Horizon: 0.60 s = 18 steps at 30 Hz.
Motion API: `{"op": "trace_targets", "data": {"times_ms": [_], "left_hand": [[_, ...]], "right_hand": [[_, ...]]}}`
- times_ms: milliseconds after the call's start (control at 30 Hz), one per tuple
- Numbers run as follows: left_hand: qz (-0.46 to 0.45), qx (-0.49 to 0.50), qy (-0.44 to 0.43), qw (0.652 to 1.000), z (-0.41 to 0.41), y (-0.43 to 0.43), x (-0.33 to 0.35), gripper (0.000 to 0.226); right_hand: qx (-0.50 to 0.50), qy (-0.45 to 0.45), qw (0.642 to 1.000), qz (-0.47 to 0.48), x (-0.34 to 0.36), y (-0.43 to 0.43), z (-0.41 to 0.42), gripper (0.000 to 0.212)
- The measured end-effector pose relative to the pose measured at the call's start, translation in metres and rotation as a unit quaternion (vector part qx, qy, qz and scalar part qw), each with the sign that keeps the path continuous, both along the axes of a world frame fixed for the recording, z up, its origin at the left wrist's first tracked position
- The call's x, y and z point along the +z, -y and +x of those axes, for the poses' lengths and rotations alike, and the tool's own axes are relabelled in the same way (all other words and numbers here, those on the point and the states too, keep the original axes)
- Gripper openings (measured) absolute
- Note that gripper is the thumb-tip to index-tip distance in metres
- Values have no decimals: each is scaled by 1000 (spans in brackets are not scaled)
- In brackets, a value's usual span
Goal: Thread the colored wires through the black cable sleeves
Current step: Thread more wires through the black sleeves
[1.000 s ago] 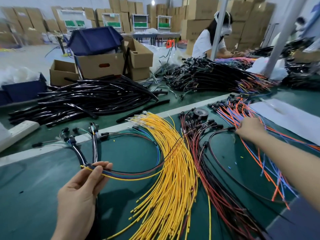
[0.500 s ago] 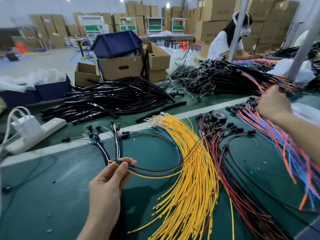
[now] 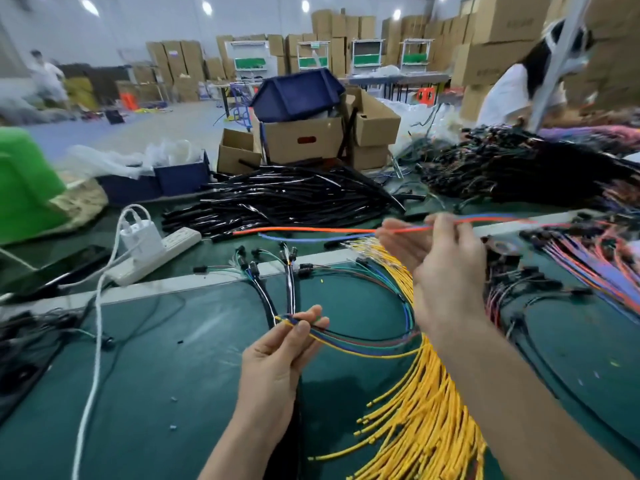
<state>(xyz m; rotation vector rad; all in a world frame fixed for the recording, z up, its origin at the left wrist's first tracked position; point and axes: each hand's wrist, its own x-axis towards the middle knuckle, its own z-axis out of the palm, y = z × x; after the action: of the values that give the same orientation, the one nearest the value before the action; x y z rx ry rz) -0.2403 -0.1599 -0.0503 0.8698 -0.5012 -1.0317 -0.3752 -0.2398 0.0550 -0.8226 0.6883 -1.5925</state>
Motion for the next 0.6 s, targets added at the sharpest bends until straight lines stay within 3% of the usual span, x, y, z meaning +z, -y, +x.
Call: {"op": "trace_targets", "data": {"times_ms": [100, 300, 600], "left_hand": [[-3, 8, -11, 1000, -1, 0, 3, 19], [-8, 23, -59, 998, 5, -2, -1, 19], [-7, 19, -28, 999, 4, -2, -3, 16]], "right_hand": [[16, 8, 997, 74, -47, -11, 8, 22], [-6, -66, 987, 145, -81, -7, -15, 25], [-1, 47, 984, 174, -82, -6, -26, 25]]}}
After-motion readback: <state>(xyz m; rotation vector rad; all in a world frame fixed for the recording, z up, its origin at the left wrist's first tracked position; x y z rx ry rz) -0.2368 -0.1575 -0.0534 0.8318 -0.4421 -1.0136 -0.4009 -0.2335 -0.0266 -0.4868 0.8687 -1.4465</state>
